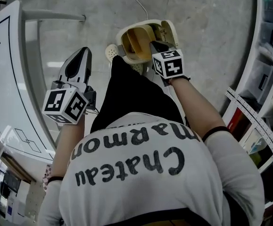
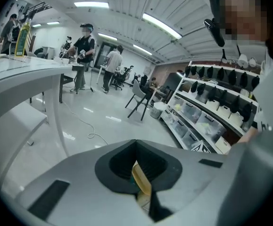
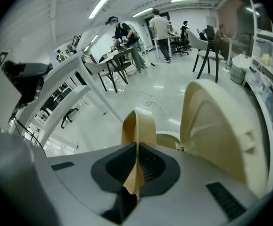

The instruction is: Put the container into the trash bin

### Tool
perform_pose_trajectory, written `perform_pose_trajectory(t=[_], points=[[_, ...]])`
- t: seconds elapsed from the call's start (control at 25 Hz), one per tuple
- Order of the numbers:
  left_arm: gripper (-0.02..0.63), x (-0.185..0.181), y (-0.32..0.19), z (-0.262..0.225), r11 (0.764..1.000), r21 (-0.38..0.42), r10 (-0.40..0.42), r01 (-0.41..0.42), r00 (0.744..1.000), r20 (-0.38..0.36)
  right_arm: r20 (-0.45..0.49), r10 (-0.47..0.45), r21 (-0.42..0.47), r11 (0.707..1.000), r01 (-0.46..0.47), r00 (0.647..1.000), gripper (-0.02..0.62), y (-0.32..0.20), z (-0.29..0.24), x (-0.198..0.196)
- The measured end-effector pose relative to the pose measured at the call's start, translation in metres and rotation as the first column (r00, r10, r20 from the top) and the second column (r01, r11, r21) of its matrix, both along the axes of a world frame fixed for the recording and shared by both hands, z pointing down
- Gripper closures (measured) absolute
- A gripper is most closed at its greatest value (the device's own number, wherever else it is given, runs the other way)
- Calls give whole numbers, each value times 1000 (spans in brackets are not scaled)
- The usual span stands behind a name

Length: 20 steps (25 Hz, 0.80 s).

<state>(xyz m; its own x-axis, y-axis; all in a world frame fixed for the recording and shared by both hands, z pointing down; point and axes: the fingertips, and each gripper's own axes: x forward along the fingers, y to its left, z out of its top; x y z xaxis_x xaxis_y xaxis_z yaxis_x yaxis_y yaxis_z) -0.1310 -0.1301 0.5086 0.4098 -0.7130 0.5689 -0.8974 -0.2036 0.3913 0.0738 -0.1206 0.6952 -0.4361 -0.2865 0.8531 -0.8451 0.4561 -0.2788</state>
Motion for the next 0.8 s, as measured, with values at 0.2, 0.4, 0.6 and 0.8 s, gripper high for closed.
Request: perform_pose_trajectory(t=[0.2, 0.4, 0.6, 0.8], points=[[583, -5, -14, 24, 998, -48, 27, -28, 999, -20, -82, -39, -39, 999, 36, 996, 557, 6, 40, -7], [583, -12, -18, 46, 995, -79, 59, -61, 998, -24, -193, -105, -73, 993, 92, 976, 557, 12, 78, -4], [583, -27, -13, 76, 990, -134, 43, -46, 999, -30, -256, -176, -96, 983, 156, 950, 557, 11, 109, -7], [583, -36, -11, 97, 987, -154, 34, -37, 999, -25, -309, -285, -130, 958, 257, 907, 557, 9, 138, -12]])
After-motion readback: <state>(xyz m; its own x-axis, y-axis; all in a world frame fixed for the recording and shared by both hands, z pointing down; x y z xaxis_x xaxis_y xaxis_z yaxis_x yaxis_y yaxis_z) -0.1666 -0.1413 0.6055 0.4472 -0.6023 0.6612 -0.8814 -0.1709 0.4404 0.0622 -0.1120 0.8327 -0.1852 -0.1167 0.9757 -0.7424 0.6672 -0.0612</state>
